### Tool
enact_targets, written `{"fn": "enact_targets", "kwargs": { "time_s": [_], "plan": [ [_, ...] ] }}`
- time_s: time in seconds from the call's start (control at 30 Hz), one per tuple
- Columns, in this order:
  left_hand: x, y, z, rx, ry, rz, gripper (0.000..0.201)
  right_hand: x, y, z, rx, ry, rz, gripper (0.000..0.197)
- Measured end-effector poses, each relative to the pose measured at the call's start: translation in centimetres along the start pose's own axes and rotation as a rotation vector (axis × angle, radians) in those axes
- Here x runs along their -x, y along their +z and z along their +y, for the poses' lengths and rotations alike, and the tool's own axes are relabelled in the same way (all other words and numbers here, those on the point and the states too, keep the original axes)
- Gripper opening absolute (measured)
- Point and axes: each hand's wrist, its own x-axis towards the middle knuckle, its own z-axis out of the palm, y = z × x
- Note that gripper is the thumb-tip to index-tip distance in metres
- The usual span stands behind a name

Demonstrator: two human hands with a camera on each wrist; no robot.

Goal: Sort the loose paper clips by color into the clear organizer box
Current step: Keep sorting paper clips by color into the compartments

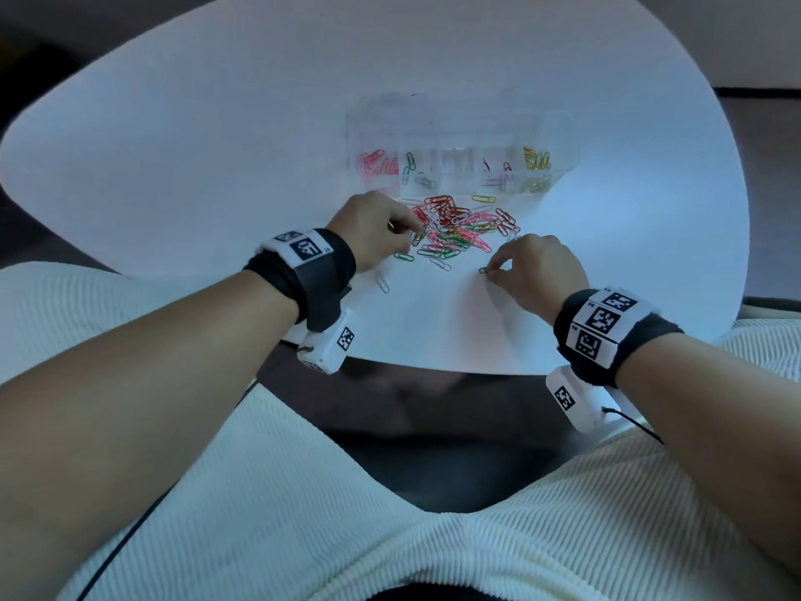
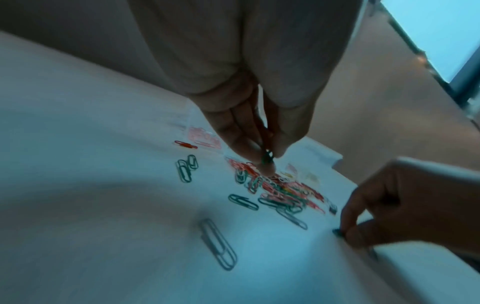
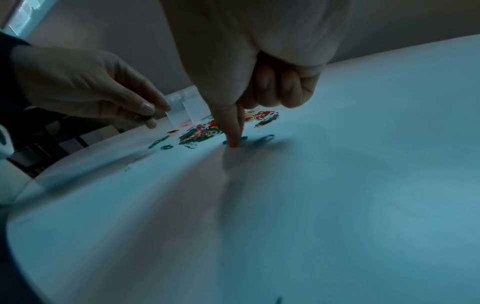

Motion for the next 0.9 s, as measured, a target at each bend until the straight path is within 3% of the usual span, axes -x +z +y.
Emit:
{"fn": "enact_targets", "kwargs": {
  "time_s": [0.2, 0.33, 0.47, 0.57, 0.67, 0.77, 0.9],
  "plan": [
    [-0.1, -0.6, -1.3, 0.073, -0.115, -0.094, 0.023, 0.3, -0.1, -0.2, 0.037, -0.021, 0.028, 0.015],
    [-0.4, -0.1, -0.6, -0.018, -0.158, -0.093, 0.031, 0.1, -0.1, -0.2, 0.056, -0.007, 0.008, 0.011],
    [-0.5, 0.4, -0.5, -0.146, -0.068, -0.049, 0.021, 0.0, -0.1, -0.6, 0.031, 0.046, -0.119, 0.017],
    [-0.7, 0.8, -1.2, -0.25, -0.008, -0.038, 0.011, -0.4, -0.5, -0.7, -0.265, 0.113, -0.21, 0.018],
    [-1.2, 0.9, -2.0, -0.325, 0.026, -0.114, 0.018, -0.6, -1.8, -1.5, -0.61, 0.177, -0.205, 0.024],
    [-1.4, 1.2, -2.7, -0.39, 0.046, -0.132, 0.018, -0.6, -3.0, -2.4, -0.91, 0.242, -0.31, 0.033],
    [-1.4, 1.7, -2.7, -0.437, 0.04, -0.123, 0.013, -0.7, -3.4, -2.6, -1.132, 0.284, -0.412, 0.022]
  ]
}}
